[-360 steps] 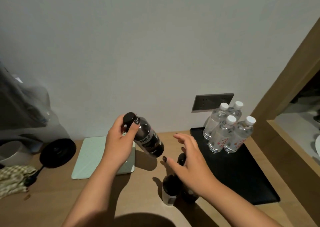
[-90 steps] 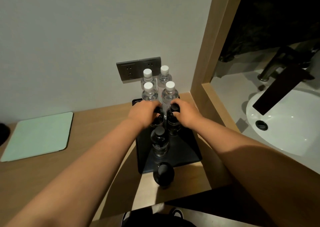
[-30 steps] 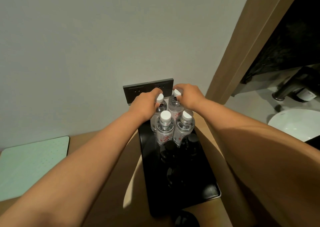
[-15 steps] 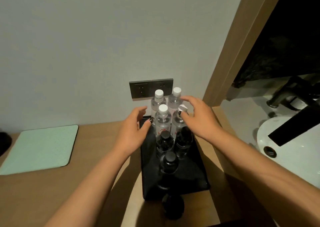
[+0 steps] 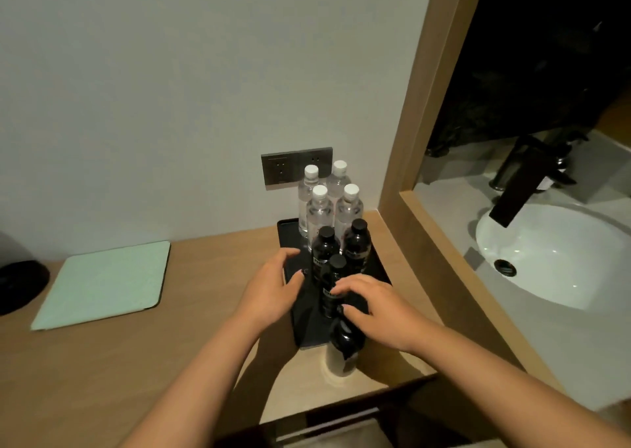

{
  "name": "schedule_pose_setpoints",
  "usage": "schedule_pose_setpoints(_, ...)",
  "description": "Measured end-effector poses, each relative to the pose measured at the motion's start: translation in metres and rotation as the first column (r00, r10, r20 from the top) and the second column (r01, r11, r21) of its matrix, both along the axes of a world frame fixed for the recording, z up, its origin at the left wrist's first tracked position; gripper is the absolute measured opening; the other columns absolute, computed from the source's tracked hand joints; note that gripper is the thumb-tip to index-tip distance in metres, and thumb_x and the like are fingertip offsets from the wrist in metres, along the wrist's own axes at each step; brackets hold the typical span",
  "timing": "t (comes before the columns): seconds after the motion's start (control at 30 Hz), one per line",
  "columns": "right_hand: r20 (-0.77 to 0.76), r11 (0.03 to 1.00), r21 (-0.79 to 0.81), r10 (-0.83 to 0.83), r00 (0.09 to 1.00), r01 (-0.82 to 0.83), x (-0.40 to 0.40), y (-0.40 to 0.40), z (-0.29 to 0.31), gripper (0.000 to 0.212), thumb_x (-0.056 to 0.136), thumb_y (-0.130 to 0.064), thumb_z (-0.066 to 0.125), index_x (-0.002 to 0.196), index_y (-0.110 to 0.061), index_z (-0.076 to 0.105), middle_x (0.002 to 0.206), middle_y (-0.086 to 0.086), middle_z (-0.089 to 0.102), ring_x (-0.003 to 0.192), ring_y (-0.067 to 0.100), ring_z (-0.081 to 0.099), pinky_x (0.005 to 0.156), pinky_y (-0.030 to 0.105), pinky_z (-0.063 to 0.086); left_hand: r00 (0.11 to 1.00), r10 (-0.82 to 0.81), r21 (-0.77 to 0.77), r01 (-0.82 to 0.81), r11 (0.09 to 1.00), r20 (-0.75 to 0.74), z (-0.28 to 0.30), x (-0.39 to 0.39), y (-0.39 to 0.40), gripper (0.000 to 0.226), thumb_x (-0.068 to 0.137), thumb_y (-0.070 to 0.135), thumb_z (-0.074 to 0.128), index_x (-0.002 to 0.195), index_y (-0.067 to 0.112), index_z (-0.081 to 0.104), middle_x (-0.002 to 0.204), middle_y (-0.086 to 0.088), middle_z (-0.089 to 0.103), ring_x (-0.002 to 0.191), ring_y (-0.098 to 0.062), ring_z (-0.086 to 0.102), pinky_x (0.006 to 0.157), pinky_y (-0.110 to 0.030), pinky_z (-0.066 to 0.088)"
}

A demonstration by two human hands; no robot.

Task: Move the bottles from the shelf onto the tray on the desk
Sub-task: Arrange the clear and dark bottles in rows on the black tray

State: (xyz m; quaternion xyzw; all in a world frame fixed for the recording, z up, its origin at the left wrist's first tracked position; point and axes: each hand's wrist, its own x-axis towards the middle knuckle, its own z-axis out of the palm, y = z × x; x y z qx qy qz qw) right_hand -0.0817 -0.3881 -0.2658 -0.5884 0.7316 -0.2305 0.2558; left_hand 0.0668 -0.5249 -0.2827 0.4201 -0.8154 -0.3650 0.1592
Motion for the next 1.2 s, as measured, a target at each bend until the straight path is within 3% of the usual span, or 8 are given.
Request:
schedule_pose_setpoints(0.13,-0.002,0.99,0.099,-0.097,0.995,0.097,0.032,0.011,-0.008,0.035,0.094,-0.02,0.055,0.128,-0.024,0.055,0.136,-0.006,0.049,0.127,0.009,0.045,0.105,0.022,0.034,0.995,-0.088,-0.031,0.089,0.996,0.042,0.007,0.03,0.018,0.044,0.094,0.027,0.053,0.137,0.027,0.043,0.138,0.001,0.051,0.128,-0.015,0.047,0.102,-0.034,0.043)
schedule_pose_setpoints(0.3,-0.108,0.973,0.166,-0.141,0.984,0.158,0.04,0.012,-0.022,0.039,0.09,-0.017,0.06,0.129,-0.022,0.055,0.134,0.0,0.051,0.125,0.018,0.048,0.106,0.03,0.038,0.987,-0.14,-0.022,0.143,0.99,0.08,0.015,0.047,0.034,0.046,0.094,0.027,0.052,0.138,0.028,0.041,0.137,-0.003,0.051,0.107,-0.014,0.058,0.092,-0.031,0.045)
schedule_pose_setpoints(0.47,-0.045,0.917,0.092,-0.384,0.922,0.387,0.033,0.02,-0.026,0.032,0.088,-0.016,0.064,0.118,-0.023,0.058,0.122,0.004,0.06,0.113,0.022,0.057,0.095,0.04,0.05,0.979,-0.191,-0.031,0.194,0.981,0.075,0.018,0.056,0.046,0.045,0.094,0.024,0.053,0.137,0.027,0.042,0.131,0.0,0.055,0.096,-0.013,0.057,0.079,-0.023,0.042)
schedule_pose_setpoints(0.53,-0.023,0.892,0.069,-0.447,0.894,0.447,0.023,0.021,-0.022,0.03,0.087,-0.018,0.064,0.116,-0.021,0.058,0.119,0.004,0.06,0.11,0.022,0.058,0.089,0.037,0.053,0.977,-0.203,-0.034,0.205,0.978,0.062,0.02,0.053,0.045,0.045,0.093,0.023,0.053,0.137,0.028,0.042,0.133,0.001,0.054,0.096,-0.009,0.055,0.082,-0.025,0.044)
schedule_pose_setpoints(0.67,-0.051,0.874,0.045,-0.481,0.875,0.483,-0.001,0.014,-0.006,0.03,0.087,-0.021,0.065,0.116,-0.017,0.058,0.111,0.003,0.06,0.099,0.022,0.06,0.075,0.037,0.058,0.977,-0.206,-0.037,0.208,0.977,0.059,0.016,0.036,0.036,0.047,0.093,0.022,0.055,0.137,0.026,0.042,0.143,0.003,0.046,0.129,-0.015,0.045,0.097,-0.027,0.04)
schedule_pose_setpoints(0.93,-0.204,0.845,0.041,-0.515,0.832,0.533,-0.054,-0.022,0.004,0.026,0.082,-0.027,0.071,0.104,-0.015,0.065,0.102,0.006,0.066,0.093,0.023,0.062,0.075,0.033,0.054,0.981,-0.168,0.064,0.162,0.985,0.099,0.001,-0.034,0.018,0.062,0.089,0.019,0.06,0.143,0.024,0.03,0.14,-0.004,0.049,0.123,-0.021,0.05,0.1,-0.035,0.043)
schedule_pose_setpoints(1.1,-0.18,0.87,0.068,-0.471,0.863,0.489,-0.073,-0.041,-0.006,0.029,0.081,-0.026,0.072,0.106,-0.015,0.064,0.103,0.006,0.065,0.096,0.024,0.062,0.077,0.036,0.054,0.982,-0.095,0.026,0.092,0.995,0.164,-0.016,-0.068,0.015,0.067,0.085,0.025,0.065,0.142,0.026,0.031,0.136,-0.002,0.053,0.113,-0.025,0.058,0.094,-0.044,0.05)
schedule_pose_setpoints(1.2,-0.196,0.889,0.063,-0.434,0.879,0.453,-0.079,-0.049,-0.014,0.031,0.082,-0.027,0.072,0.108,-0.013,0.064,0.104,0.008,0.064,0.095,0.024,0.061,0.069,0.029,0.045,0.977,-0.047,-0.082,0.066,0.994,0.209,-0.025,-0.077,0.015,0.066,0.084,0.032,0.065,0.141,0.025,0.033,0.132,-0.004,0.056,0.115,-0.026,0.057,0.092,-0.045,0.051)
